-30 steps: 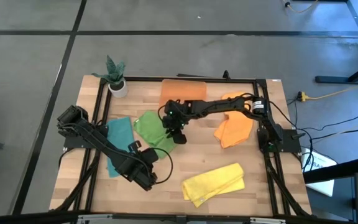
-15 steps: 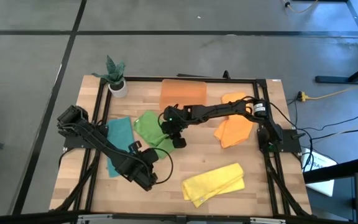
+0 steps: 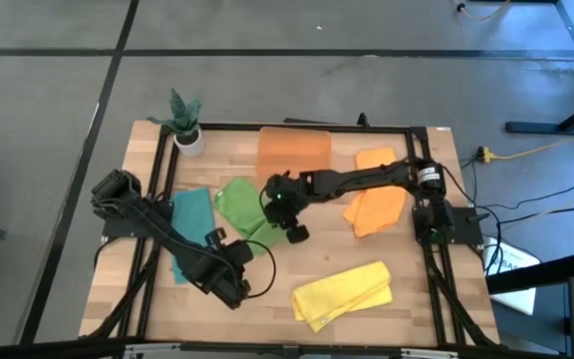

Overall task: Roll microfiber towels into tight, uniform cylinder then place into a basket
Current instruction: Roll the green microfiber cloth

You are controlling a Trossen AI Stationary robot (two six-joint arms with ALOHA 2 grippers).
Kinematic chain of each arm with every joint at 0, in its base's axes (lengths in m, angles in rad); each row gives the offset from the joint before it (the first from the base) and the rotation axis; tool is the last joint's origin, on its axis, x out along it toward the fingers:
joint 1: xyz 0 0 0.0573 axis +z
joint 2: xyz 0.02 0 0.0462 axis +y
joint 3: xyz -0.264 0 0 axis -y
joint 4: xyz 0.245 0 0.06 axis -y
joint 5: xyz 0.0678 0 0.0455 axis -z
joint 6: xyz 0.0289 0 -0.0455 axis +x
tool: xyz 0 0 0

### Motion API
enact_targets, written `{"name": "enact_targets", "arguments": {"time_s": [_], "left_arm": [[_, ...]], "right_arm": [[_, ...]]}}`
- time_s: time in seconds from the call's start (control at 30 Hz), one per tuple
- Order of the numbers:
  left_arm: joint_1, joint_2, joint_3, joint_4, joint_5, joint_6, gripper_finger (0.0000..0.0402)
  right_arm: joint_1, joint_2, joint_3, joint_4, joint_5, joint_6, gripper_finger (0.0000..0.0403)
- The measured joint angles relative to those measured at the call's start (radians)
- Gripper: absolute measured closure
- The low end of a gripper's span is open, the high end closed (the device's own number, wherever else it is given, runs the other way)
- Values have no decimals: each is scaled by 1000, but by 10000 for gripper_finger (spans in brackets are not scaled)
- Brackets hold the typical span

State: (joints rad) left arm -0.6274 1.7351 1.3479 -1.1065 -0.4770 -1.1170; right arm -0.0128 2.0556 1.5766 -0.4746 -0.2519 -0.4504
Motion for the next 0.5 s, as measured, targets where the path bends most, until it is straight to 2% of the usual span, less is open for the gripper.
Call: {"name": "enact_targets", "arguments": {"time_s": [0.13,0.3,0.5], "left_arm": [[-12,0,0,1,-4,-4,344],[-11,0,0,7,-5,-8,344],[-11,0,0,26,-5,-7,344]], "right_arm": [[41,27,-58,94,0,-30,283],[42,24,-126,294,54,-30,283],[9,26,-177,375,68,-26,283]]}}
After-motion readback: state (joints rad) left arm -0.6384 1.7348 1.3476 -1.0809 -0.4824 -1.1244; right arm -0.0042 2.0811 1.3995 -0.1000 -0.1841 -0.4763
